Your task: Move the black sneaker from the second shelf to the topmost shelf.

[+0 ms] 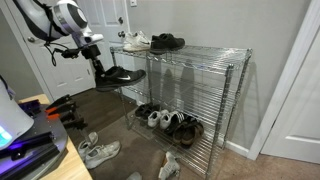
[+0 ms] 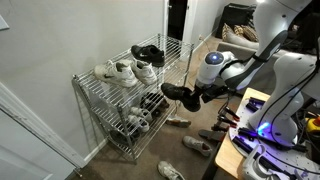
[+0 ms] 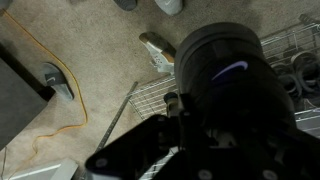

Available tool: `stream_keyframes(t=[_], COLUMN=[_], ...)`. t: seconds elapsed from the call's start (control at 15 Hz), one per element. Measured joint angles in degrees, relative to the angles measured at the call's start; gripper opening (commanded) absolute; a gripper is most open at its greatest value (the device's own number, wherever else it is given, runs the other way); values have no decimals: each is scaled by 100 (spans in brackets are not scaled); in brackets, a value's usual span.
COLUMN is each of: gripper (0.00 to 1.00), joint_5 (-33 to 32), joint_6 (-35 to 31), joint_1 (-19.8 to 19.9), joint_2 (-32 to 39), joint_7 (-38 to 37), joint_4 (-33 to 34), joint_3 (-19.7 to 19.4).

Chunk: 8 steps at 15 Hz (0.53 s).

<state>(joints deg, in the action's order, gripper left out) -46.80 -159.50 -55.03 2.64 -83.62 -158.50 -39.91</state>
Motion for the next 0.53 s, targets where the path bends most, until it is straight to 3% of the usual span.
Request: stream_keyframes(t=[0.2,0.53], gripper=[4,5], joint_5=[-20,-366], joint_6=[3,187], joint_1=[15,383], joint_2=[2,-103], joint_7=[-3,-191], joint_4=[-7,-15], joint_3=[-54,-630])
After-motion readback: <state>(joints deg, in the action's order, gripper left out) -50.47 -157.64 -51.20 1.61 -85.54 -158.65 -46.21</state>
